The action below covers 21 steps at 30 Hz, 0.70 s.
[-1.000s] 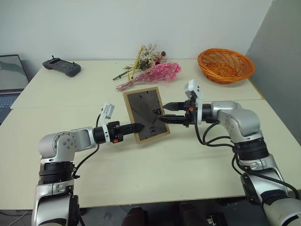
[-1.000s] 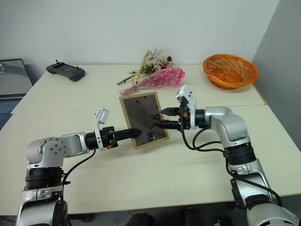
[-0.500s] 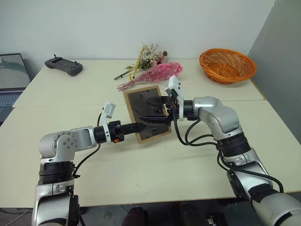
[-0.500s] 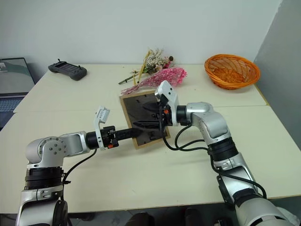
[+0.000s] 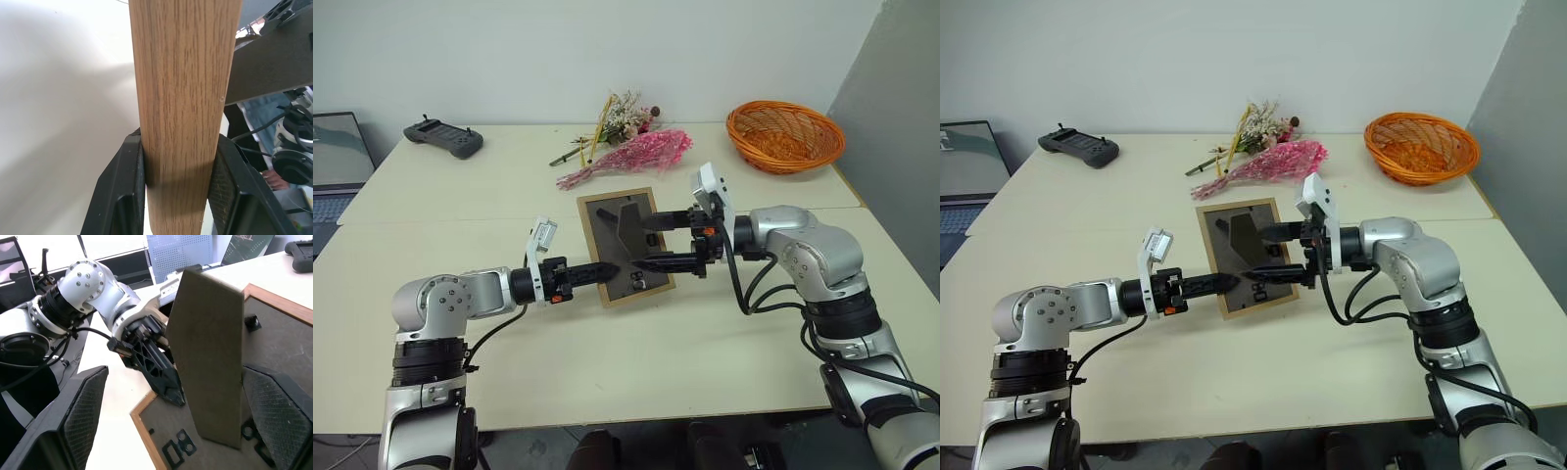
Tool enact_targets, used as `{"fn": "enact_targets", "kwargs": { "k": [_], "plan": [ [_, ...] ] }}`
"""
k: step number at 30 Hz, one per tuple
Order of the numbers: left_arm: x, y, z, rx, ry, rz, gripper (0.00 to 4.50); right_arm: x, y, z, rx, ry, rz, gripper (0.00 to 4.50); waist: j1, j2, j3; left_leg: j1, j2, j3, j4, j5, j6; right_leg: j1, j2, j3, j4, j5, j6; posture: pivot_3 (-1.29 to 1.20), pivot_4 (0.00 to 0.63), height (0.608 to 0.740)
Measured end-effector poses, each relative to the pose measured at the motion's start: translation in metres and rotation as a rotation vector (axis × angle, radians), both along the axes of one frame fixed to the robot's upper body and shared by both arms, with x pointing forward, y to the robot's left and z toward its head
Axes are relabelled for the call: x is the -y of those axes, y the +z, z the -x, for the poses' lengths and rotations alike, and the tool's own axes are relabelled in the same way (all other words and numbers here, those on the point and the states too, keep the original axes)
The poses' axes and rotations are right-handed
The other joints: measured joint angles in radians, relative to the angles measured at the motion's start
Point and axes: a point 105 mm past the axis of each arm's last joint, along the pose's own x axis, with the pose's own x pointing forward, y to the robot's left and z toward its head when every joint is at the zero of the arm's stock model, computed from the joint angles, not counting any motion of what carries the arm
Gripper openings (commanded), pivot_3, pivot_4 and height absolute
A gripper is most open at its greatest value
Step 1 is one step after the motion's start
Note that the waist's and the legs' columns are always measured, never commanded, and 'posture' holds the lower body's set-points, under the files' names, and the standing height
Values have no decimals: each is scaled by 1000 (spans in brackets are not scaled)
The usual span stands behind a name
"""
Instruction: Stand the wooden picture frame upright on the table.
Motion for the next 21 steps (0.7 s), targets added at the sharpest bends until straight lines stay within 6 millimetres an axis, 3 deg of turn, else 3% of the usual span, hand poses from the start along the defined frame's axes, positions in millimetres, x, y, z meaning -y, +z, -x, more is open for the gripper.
{"fn": "enact_targets", "kwargs": {
  "k": [5,9,14,17,21],
  "plan": [
    [-8,17,3,-33,-3,89,1314,45,-3,-14,154,-131,97,4459,8,0,0,0,-1,0,1,0,0,1,0,0,-1,0,0,0,150,740],
    [-7,16,13,-107,-48,111,1314,72,-2,-14,294,-159,121,4459,3,0,0,0,0,0,0,0,0,1,0,-1,-1,0,0,0,150,740],
    [-8,12,22,-221,-112,177,1314,96,-22,-37,880,-187,333,4459,-2,-1,0,3,0,1,0,1,-2,2,0,0,0,0,0,0,150,740],
    [-6,11,25,-295,-143,228,1314,92,-40,-45,1168,-110,417,4459,-5,0,2,3,1,3,0,3,-5,1,0,2,1,0,0,0,150,740],
    [-3,15,28,-328,-171,254,1314,72,-24,-45,1419,-37,369,4459,-6,-1,2,3,1,4,1,4,-7,1,0,3,0,0,0,0,150,740]
  ]
}}
